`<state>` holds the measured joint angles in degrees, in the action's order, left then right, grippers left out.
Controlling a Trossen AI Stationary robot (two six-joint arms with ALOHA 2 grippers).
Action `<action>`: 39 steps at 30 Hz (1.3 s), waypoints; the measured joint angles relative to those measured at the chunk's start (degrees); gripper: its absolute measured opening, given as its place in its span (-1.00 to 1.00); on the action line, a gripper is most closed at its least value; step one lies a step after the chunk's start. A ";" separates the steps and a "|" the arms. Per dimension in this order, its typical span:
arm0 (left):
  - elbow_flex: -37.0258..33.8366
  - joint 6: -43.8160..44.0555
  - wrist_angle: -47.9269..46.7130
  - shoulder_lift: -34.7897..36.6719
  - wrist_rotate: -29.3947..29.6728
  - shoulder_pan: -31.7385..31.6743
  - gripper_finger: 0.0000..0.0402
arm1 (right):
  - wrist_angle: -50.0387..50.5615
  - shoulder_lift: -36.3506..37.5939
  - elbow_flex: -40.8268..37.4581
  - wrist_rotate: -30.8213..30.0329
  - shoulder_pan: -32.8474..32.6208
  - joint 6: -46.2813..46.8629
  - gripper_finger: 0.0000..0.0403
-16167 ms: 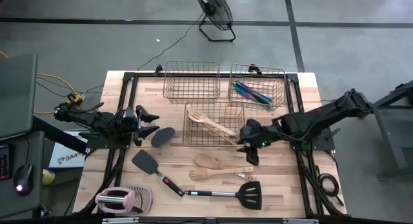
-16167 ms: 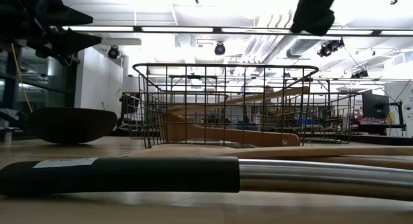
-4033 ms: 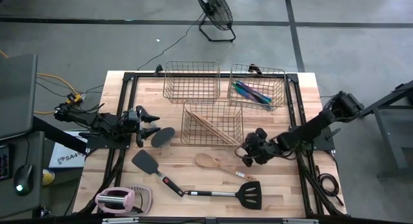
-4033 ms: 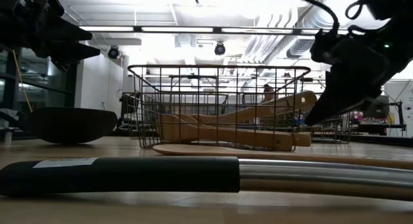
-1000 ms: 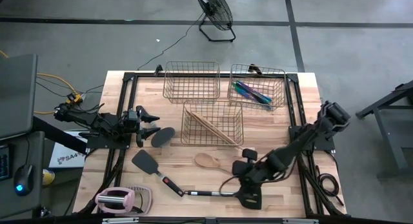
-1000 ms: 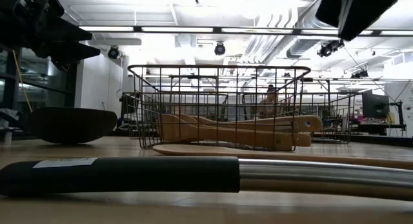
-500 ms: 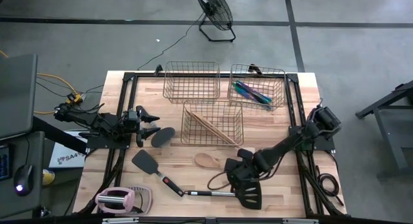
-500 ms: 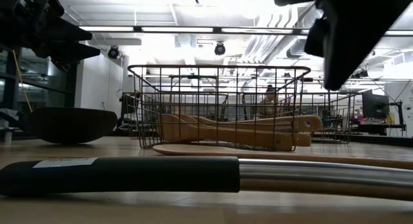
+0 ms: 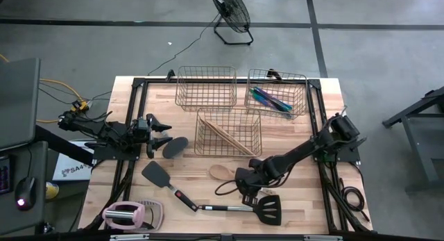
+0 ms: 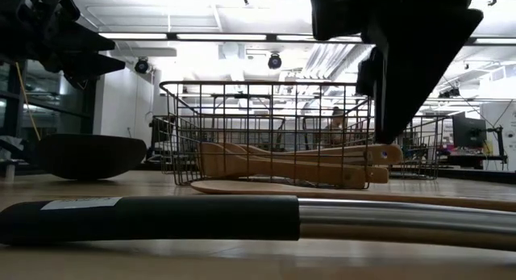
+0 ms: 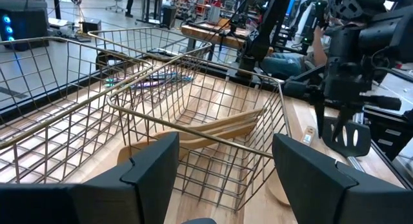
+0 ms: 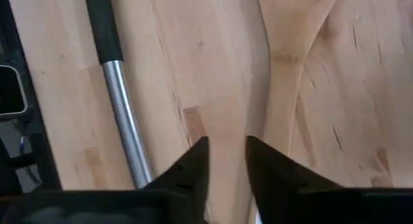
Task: Pick & Place Kitchen Items
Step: Put the wooden spatula into the bottom wire basket
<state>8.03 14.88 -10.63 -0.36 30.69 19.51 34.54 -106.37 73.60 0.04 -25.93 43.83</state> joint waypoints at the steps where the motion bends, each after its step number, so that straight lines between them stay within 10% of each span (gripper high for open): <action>1: 0.00 0.02 0.01 0.01 0.00 0.00 0.21 | -0.16 -0.34 0.00 -0.04 0.20 -0.67 -0.46; 10: 0.00 0.00 -0.02 0.00 -0.02 0.02 0.21 | -0.11 -3.64 0.00 -1.60 0.39 -9.48 -0.10; 39: 0.00 0.00 0.02 0.00 0.00 0.00 0.21 | 3.56 -3.89 0.00 -6.70 1.35 0.16 -0.09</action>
<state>8.03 14.88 -10.61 -0.36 30.69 19.51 38.10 -110.26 73.60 -6.66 -24.58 43.99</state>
